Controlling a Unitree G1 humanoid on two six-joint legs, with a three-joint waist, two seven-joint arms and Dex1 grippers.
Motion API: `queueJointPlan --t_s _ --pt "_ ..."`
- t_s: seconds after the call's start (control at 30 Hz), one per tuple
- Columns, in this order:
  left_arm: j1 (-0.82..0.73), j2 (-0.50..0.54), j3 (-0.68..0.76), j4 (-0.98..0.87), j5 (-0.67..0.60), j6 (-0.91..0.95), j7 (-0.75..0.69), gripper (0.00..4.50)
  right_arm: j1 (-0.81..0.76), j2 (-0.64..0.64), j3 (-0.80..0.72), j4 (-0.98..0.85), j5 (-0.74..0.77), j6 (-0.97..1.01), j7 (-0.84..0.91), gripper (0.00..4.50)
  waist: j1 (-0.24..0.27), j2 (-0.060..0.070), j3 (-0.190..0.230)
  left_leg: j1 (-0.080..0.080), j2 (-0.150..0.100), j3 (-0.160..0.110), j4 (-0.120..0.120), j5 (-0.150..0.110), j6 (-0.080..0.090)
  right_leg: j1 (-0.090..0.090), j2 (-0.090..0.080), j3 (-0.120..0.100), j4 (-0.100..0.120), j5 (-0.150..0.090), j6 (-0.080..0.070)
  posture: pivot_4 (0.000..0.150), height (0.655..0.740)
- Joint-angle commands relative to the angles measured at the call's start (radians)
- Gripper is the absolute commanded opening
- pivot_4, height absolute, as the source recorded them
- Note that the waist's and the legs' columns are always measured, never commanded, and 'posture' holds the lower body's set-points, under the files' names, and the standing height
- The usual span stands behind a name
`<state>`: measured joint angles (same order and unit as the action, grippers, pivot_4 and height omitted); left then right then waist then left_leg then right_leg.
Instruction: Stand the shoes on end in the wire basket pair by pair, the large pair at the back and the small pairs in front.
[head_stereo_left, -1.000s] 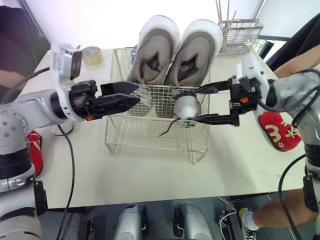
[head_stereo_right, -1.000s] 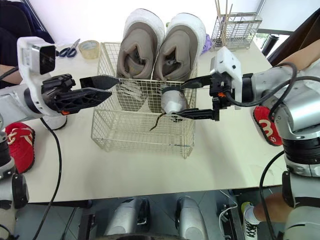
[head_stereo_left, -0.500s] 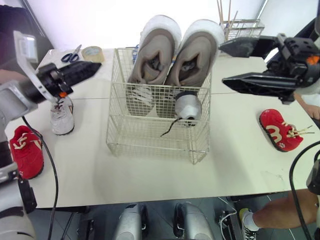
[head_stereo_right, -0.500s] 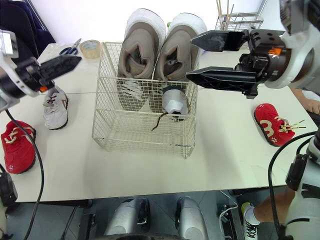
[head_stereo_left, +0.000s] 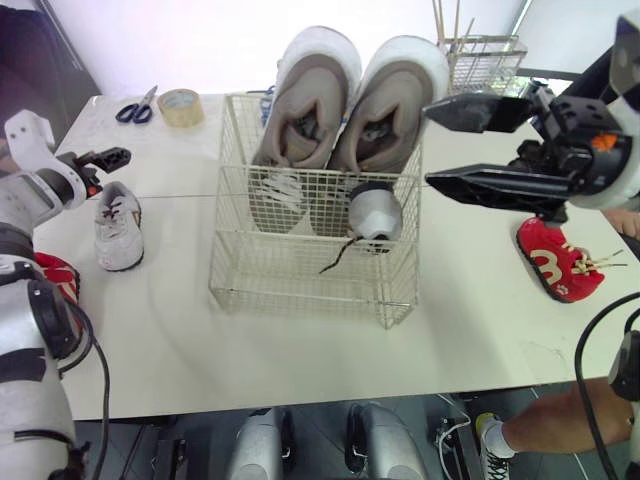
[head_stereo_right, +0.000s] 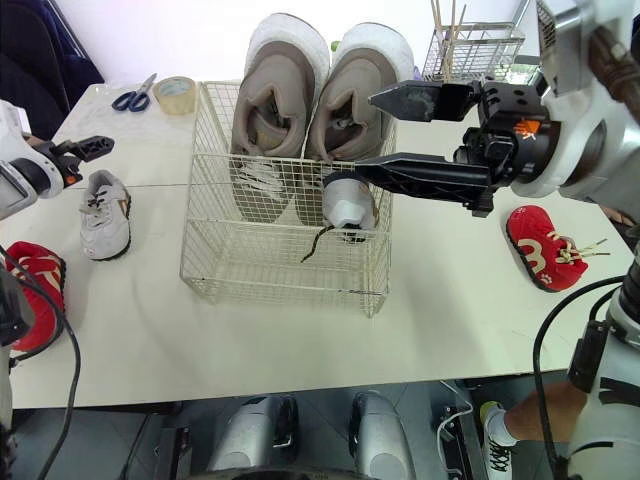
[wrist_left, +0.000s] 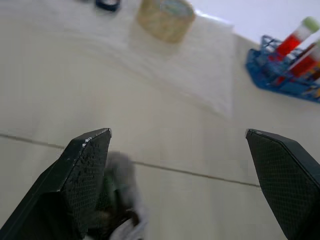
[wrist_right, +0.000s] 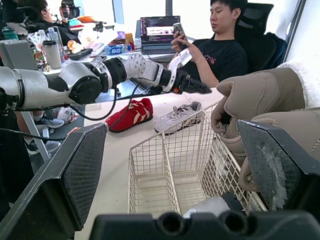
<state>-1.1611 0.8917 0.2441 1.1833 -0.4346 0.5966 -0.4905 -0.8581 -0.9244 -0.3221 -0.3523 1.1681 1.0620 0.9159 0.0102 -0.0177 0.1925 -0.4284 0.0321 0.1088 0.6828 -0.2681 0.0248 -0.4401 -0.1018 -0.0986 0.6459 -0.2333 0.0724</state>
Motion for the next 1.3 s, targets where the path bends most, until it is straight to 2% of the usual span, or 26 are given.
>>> queueJointPlan --t_s 0.03,0.27,0.43,0.73,1.1,1.13,1.17,1.3 --pt "-0.042 0.022 0.010 0.033 0.065 -0.051 0.070 4.50 0.011 -0.028 -0.044 -0.039 0.043 -0.015 -0.009 4.49 0.001 -0.001 0.000 0.000 0.000 0.000 0.000 0.000 0.000 0.000 0.000 0.000 0.000 0.000 0.000 0.150 0.7400" --pt "-0.045 0.031 -0.019 0.057 0.188 -0.095 0.156 4.50 0.034 -0.044 -0.048 -0.046 0.080 -0.020 -0.019 4.49 0.001 -0.002 0.000 0.000 0.000 0.000 0.000 0.000 0.000 0.000 -0.001 0.000 0.000 0.000 0.000 0.150 0.7400" --pt "-0.029 0.014 -0.013 0.079 0.226 -0.094 0.148 4.50 0.039 -0.051 -0.041 -0.057 0.125 -0.025 0.014 4.49 0.001 -0.003 0.000 0.000 0.000 0.000 0.000 0.000 0.000 0.000 -0.001 0.000 0.000 0.000 0.000 0.150 0.7400" --pt "-0.012 -0.036 -0.028 0.117 0.295 -0.123 0.157 4.50 0.079 -0.106 0.006 -0.099 0.079 -0.050 0.112 4.49 0.001 -0.005 0.000 0.000 0.000 0.000 0.001 0.000 0.001 0.000 -0.001 0.000 0.000 0.000 0.001 0.150 0.7400" --pt "0.002 -0.078 -0.016 0.148 0.350 -0.170 0.226 4.50 0.089 -0.109 0.026 -0.104 0.039 -0.078 0.092 4.49 0.002 -0.006 -0.001 0.000 0.000 0.000 0.001 0.000 0.001 0.000 -0.001 0.000 0.001 0.001 0.001 0.150 0.7400" --pt "0.007 -0.075 -0.009 0.150 0.349 -0.169 0.232 3.96 0.091 -0.110 0.024 -0.105 0.039 -0.078 0.088 4.50 0.002 -0.006 -0.001 0.000 0.000 0.000 0.001 0.000 0.001 0.000 -0.001 0.000 0.001 0.001 0.001 0.150 0.7400" --pt "0.012 -0.071 -0.004 0.152 0.349 -0.169 0.236 3.67 0.094 -0.111 0.021 -0.107 0.038 -0.078 0.085 4.50 0.002 -0.006 -0.001 0.000 0.000 0.000 0.001 0.000 0.001 0.000 -0.001 0.000 0.001 0.001 0.001 0.150 0.7400" --pt "0.033 -0.065 0.011 0.154 0.347 -0.160 0.236 1.54 0.100 -0.114 0.016 -0.114 0.036 -0.082 0.074 4.50 0.000 -0.006 -0.001 0.000 0.000 0.000 0.001 0.000 0.001 0.000 -0.001 0.000 0.001 0.001 0.001 0.150 0.7400"
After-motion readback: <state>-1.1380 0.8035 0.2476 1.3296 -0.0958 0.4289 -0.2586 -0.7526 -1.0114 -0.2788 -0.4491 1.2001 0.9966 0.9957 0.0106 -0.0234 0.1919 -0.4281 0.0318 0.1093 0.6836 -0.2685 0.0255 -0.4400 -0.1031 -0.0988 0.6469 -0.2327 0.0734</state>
